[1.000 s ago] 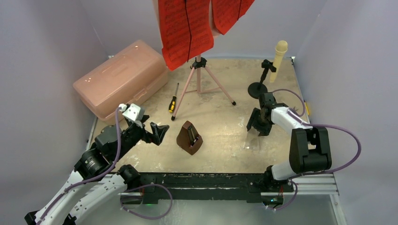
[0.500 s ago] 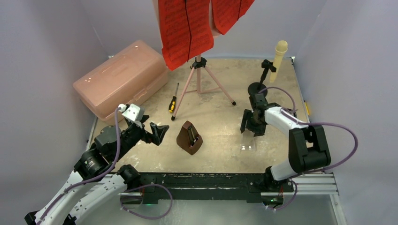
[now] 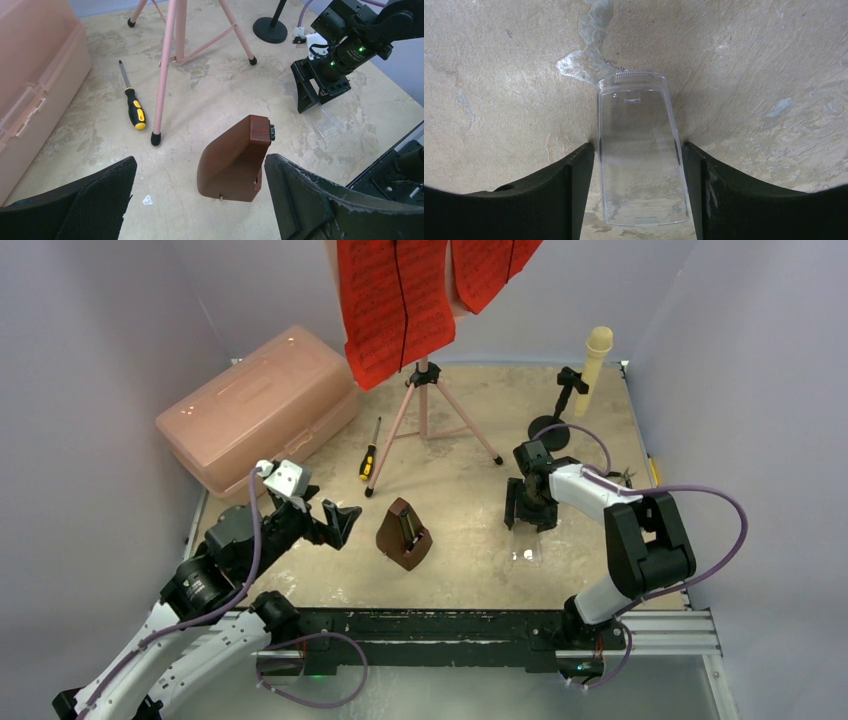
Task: Pack up the instrument practice props
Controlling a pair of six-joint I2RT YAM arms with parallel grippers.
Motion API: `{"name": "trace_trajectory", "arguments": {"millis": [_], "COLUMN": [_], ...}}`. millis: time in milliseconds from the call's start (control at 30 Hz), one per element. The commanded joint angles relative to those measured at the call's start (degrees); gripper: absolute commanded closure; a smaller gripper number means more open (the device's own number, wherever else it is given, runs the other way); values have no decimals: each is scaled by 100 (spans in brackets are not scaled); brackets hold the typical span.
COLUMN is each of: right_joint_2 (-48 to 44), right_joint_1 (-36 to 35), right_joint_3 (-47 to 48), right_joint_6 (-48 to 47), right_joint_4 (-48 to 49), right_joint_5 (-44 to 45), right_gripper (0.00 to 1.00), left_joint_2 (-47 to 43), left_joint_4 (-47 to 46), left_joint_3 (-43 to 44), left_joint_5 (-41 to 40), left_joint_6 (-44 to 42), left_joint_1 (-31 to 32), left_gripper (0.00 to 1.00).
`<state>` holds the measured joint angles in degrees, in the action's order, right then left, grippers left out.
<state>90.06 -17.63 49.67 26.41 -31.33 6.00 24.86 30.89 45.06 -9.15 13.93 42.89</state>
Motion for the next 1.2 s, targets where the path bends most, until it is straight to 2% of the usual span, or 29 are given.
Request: {"name": "trace_trajectory", "arguments": {"millis": [0, 200, 367, 433, 733, 867, 1167], "right_joint_2": [286, 270, 371, 378, -500, -1072, -2189], "right_joint_1": [-30, -37, -140, -339, -1623, -1804, -1998], "right_joint_3": [-36, 7, 130, 186, -176, -674, -1648], "right_joint_6": [-199, -398, -625, -687, -1125, -1300, -1320], "right_joint_4": [314, 646, 948, 1037, 2307, 3095, 4712], "right_joint_5": [16, -219, -396, -302, -109, -431, -933], "right_gripper": [33, 40, 57, 60, 64, 66, 69], "left_joint_2": [166, 231, 120, 83, 440, 737, 1049], "left_joint_4": [-224, -224, -192, -179, -210, -286, -403], "left_joint_3": [-82, -80, -91, -94, -61, -52, -63], "left_joint_5": [9, 12, -190, -272, 2, 441, 791], "left_joint_6": [-57, -66, -8, 27, 26, 92, 281], "left_joint_1": [-11, -121, -137, -168, -788, -1246, -1884], "left_gripper": [1, 1, 1, 1, 1, 1, 1]}}
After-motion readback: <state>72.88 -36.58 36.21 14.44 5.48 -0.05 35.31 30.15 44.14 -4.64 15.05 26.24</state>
